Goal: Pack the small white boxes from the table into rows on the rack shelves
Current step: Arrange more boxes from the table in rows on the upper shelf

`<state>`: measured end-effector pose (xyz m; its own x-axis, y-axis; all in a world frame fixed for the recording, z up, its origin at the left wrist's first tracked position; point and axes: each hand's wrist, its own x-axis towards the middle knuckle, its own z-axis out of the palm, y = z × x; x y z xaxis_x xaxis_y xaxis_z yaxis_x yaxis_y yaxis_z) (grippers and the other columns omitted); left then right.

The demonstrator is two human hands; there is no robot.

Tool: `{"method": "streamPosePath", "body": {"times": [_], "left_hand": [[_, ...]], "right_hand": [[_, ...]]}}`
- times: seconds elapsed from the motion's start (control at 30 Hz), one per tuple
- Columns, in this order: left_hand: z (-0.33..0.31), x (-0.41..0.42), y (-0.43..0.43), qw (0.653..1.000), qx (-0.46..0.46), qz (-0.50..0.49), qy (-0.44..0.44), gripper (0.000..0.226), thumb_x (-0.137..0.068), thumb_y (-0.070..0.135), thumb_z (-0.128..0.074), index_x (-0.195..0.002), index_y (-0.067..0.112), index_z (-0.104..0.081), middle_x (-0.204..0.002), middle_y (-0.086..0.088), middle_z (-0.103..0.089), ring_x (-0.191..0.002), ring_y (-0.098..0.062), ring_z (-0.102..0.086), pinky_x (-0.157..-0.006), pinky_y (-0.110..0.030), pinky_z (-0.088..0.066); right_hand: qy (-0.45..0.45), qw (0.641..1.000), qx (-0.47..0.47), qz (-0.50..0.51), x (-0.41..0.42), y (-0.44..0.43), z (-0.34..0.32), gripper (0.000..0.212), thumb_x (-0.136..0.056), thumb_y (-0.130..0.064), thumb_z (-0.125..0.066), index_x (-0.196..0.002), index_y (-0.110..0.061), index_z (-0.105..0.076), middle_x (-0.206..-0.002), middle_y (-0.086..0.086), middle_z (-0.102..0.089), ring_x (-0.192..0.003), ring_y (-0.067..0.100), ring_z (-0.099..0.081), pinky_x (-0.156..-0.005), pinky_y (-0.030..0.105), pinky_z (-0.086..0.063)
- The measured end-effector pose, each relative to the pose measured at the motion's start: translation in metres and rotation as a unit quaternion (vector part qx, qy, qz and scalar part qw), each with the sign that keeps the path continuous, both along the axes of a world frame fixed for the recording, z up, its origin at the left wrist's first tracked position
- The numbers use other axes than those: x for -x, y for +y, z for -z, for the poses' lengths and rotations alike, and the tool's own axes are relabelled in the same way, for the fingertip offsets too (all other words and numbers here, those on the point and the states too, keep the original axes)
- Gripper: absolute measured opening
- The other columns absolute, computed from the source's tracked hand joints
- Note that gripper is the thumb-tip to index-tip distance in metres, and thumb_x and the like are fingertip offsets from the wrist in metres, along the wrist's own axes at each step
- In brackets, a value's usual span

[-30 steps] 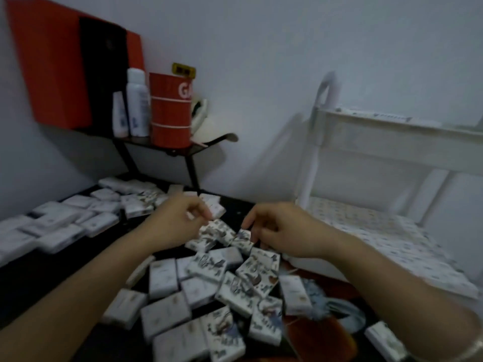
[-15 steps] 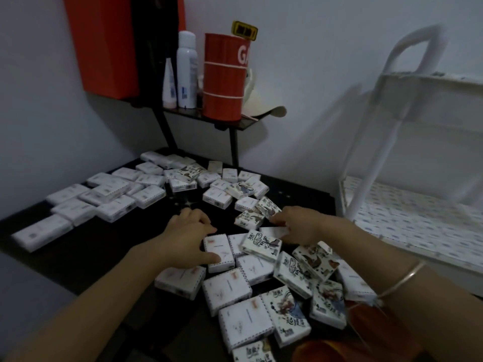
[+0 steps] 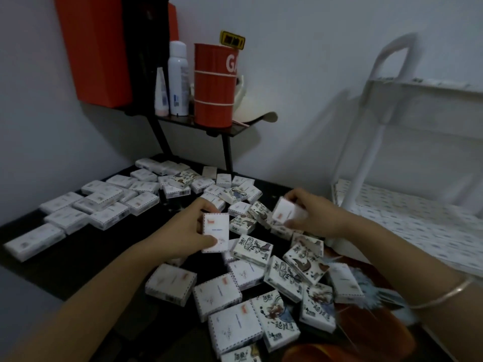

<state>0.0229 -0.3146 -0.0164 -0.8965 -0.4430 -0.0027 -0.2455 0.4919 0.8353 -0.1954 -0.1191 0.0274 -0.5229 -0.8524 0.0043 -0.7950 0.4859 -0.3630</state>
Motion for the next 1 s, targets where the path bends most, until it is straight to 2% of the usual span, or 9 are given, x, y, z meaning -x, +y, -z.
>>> {"method": "streamPosePath", "body": {"times": [0.1,0.2,0.27,0.4,0.57,0.67,0.73,0.87,1.0], "left_hand": [[-0.021,0.008,0.010,0.998,-0.036,0.001,0.049,0.048,-0.082,0.006,-0.071,-0.107,0.039,-0.049,-0.106,0.006,-0.063,-0.085,-0.005,-0.067,-0.074,-0.030,-0.059],[-0.048,0.021,0.032,0.995,-0.049,0.031,0.076,0.051,-0.080,0.008,-0.076,-0.110,0.042,-0.051,-0.107,0.009,-0.061,-0.078,0.001,-0.068,-0.063,-0.016,-0.055],[-0.067,0.033,0.054,0.993,-0.060,0.050,0.083,0.053,-0.078,0.007,-0.078,-0.113,0.038,-0.053,-0.109,0.004,-0.062,-0.077,-0.012,-0.071,-0.063,-0.023,-0.058],[-0.107,0.061,0.103,0.985,-0.090,0.097,0.109,0.056,-0.075,-0.007,-0.075,-0.116,0.029,-0.061,-0.113,-0.014,-0.062,-0.087,-0.025,-0.071,-0.062,-0.033,-0.059],[-0.178,0.098,0.157,0.971,-0.064,0.164,0.159,0.054,-0.077,-0.012,-0.070,-0.116,0.025,-0.063,-0.110,-0.016,-0.061,-0.086,-0.020,-0.068,-0.059,-0.028,-0.058],[-0.226,0.124,0.186,0.959,-0.052,0.193,0.202,0.058,-0.078,-0.016,-0.067,-0.125,0.017,-0.061,-0.107,-0.013,-0.062,-0.075,-0.014,-0.070,-0.057,-0.027,-0.058],[-0.256,0.144,0.202,0.952,-0.050,0.206,0.222,0.059,-0.078,-0.021,-0.062,-0.125,0.015,-0.060,-0.110,-0.013,-0.061,-0.083,-0.019,-0.069,-0.058,-0.028,-0.058],[-0.303,0.192,0.219,0.954,-0.035,0.174,0.240,0.058,-0.079,-0.024,-0.056,-0.121,0.015,-0.056,-0.114,-0.015,-0.056,-0.091,-0.026,-0.065,-0.062,-0.030,-0.060],[-0.330,0.240,0.225,0.964,-0.024,0.135,0.227,0.042,-0.084,-0.008,-0.059,-0.121,0.013,-0.056,-0.116,-0.016,-0.057,-0.092,-0.026,-0.065,-0.071,-0.035,-0.061]], "right_hand": [[-0.069,0.995,0.066,-0.020,-0.004,0.026,-0.023,0.057,-0.083,-0.032,-0.073,-0.132,-0.032,-0.043,-0.119,-0.008,-0.059,-0.102,0.010,-0.062,-0.088,0.030,-0.053],[-0.096,0.989,0.109,-0.015,-0.010,0.054,-0.041,0.054,-0.083,-0.028,-0.074,-0.127,-0.034,-0.043,-0.116,-0.011,-0.061,-0.092,-0.007,-0.061,-0.073,0.008,-0.048],[-0.101,0.986,0.133,-0.011,-0.013,0.073,-0.051,0.061,-0.082,-0.027,-0.076,-0.132,-0.032,-0.042,-0.118,-0.010,-0.060,-0.089,-0.005,-0.063,-0.072,0.010,-0.049],[-0.055,0.982,0.179,0.020,-0.019,0.113,-0.078,0.059,-0.077,-0.028,-0.079,-0.126,-0.037,-0.049,-0.109,-0.011,-0.058,-0.073,0.011,-0.068,-0.070,0.034,-0.058],[0.013,0.976,0.211,0.052,-0.010,0.167,-0.123,0.055,-0.083,-0.033,-0.071,-0.130,-0.042,-0.044,-0.117,-0.015,-0.056,-0.085,0.005,-0.067,-0.080,0.031,-0.056],[0.025,0.968,0.236,0.077,0.004,0.196,-0.155,0.053,-0.088,-0.024,-0.066,-0.131,-0.043,-0.042,-0.122,-0.013,-0.053,-0.099,0.003,-0.060,-0.089,0.025,-0.050],[0.003,0.963,0.253,0.091,0.014,0.209,-0.175,0.052,-0.089,-0.017,-0.063,-0.129,-0.043,-0.044,-0.119,-0.011,-0.054,-0.099,0.008,-0.059,-0.090,0.029,-0.051],[-0.006,0.935,0.324,0.143,0.043,0.219,-0.209,0.040,-0.089,-0.017,-0.056,-0.121,-0.040,-0.051,-0.103,-0.008,-0.056,-0.085,0.012,-0.059,-0.065,0.026,-0.049],[0.024,0.911,0.360,0.199,0.082,0.217,-0.236,0.032,-0.084,-0.035,-0.065,-0.114,-0.037,-0.053,-0.103,-0.006,-0.055,-0.083,0.012,-0.057,-0.059,0.025,-0.044]]}}
